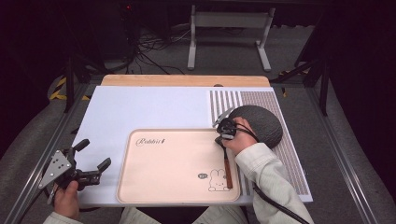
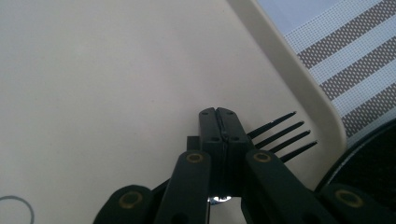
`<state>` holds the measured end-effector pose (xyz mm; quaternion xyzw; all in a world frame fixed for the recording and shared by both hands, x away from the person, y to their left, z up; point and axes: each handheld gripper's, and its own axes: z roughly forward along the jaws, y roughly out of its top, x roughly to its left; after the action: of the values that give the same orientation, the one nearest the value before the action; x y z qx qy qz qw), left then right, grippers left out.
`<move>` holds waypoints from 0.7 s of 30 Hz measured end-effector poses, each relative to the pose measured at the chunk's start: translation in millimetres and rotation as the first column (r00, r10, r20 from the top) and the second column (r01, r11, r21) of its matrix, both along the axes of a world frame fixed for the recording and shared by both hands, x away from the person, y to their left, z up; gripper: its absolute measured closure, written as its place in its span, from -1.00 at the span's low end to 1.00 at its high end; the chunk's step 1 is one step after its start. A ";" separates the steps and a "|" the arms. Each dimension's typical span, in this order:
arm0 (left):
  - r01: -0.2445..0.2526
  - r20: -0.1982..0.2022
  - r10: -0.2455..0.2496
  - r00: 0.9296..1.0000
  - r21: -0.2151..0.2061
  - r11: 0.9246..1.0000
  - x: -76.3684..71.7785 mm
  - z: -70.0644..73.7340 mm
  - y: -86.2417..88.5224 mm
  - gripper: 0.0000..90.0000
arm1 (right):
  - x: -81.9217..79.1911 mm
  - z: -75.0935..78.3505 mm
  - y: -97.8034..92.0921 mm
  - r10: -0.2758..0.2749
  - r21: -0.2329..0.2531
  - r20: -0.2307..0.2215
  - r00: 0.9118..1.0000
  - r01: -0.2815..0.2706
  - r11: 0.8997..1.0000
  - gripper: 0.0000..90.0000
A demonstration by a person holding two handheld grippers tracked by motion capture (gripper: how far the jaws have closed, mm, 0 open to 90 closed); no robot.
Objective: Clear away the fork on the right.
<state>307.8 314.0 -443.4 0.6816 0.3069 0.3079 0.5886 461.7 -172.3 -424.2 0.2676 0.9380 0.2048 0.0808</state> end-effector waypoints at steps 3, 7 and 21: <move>0.000 -0.002 0.000 1.000 -0.001 1.000 0.1 -0.2 -0.2 -0.99 | 0.1 0.0 -2.1 -0.015 -0.001 0.003 1.000 0.015 1.000 1.00; 0.001 -0.003 -0.001 1.000 0.000 1.000 0.2 -0.3 -0.2 -0.98 | 0.2 0.1 -6.5 -0.025 0.004 -0.004 1.000 0.025 1.000 1.00; 0.000 -0.004 0.000 1.000 0.000 1.000 0.3 -0.2 -0.2 -0.99 | -13.8 28.0 -8.1 0.020 0.130 0.090 0.996 -0.031 0.991 0.35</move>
<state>308.1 313.8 -443.6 0.6824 0.3078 0.3066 0.5879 447.9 -180.4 -396.2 0.2510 0.9213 0.2790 0.1019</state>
